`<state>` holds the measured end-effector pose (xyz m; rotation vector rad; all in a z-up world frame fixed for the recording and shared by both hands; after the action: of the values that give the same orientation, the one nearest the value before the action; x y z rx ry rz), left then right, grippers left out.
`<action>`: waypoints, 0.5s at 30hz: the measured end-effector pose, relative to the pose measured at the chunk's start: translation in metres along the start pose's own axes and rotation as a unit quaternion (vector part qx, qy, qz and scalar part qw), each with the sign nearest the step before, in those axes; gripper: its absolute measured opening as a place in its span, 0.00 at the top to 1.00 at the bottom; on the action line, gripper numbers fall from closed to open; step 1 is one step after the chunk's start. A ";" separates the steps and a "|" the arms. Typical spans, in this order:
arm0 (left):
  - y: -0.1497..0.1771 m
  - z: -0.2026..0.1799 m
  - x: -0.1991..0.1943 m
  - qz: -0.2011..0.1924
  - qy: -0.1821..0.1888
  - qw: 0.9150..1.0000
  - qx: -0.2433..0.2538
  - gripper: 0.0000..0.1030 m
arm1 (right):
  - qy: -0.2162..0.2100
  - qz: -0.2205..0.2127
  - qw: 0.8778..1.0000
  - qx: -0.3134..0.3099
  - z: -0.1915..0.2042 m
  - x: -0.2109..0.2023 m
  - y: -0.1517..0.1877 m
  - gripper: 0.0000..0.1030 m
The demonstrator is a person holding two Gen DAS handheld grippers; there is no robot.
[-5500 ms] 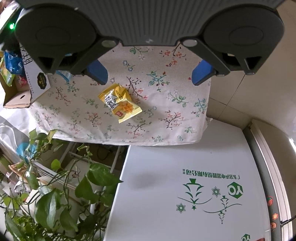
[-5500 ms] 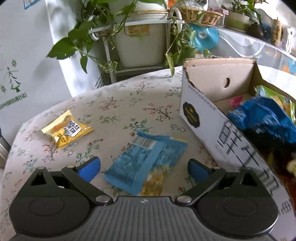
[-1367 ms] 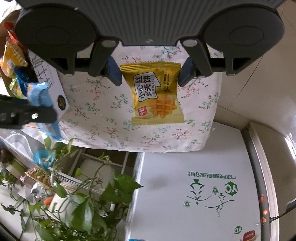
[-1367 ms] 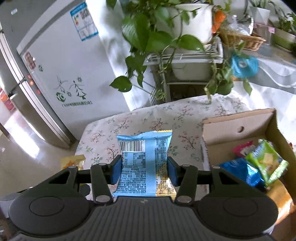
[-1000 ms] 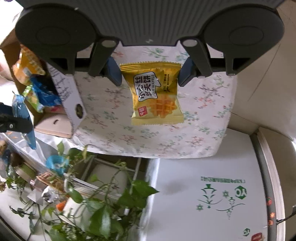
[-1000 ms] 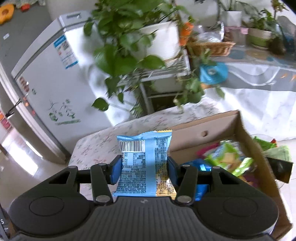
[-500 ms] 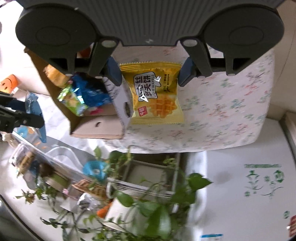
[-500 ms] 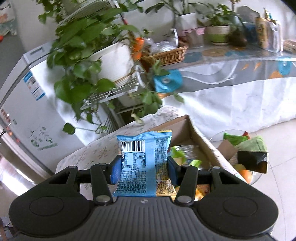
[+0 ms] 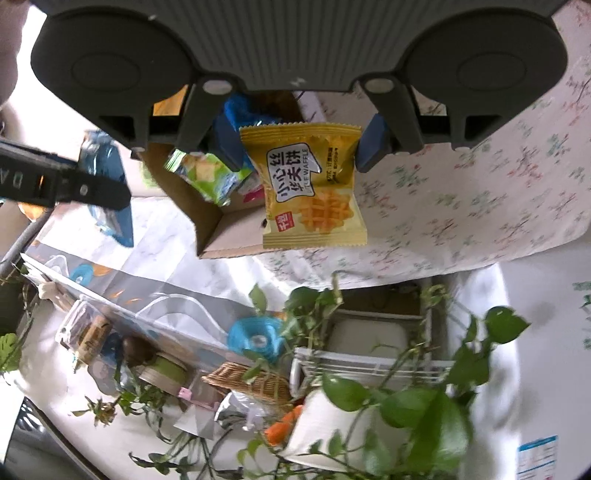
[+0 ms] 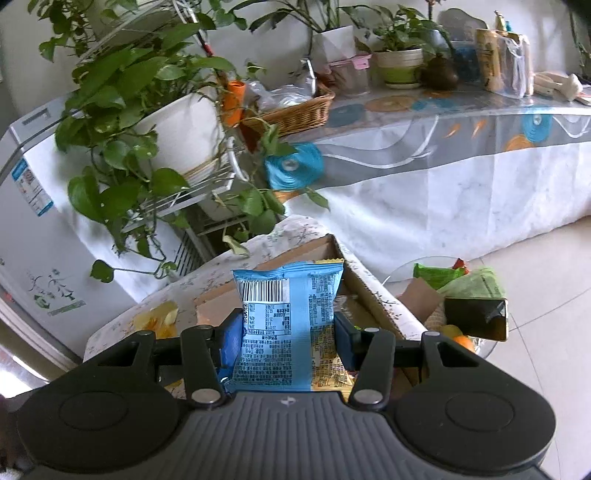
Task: Organize snacks
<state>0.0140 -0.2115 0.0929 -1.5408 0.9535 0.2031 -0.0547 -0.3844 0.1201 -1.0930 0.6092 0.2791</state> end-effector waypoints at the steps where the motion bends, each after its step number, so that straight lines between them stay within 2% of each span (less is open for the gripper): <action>1: -0.001 -0.002 0.003 0.000 0.003 1.000 0.003 0.36 | 0.002 0.001 1.000 0.001 0.000 0.001 0.000 0.45; 15: -0.007 -0.015 0.043 0.018 -0.004 1.000 0.016 0.39 | 0.041 0.015 0.999 0.008 -0.004 0.017 0.002 0.45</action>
<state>0.0410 -0.2446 0.0749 -1.4930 0.9758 0.2183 -0.0439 -0.3880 0.1074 -1.0837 0.7012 0.2561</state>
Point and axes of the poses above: each gripper's, at about its wrist camera, not at the fingertips, and x roughly the way its jaws point, z to its left, y to its underside, the point moved 3 cm from there along x, roughly the way its jaws point, and after that the axes turned 7 degrees about -z, right-handed, at the moved point
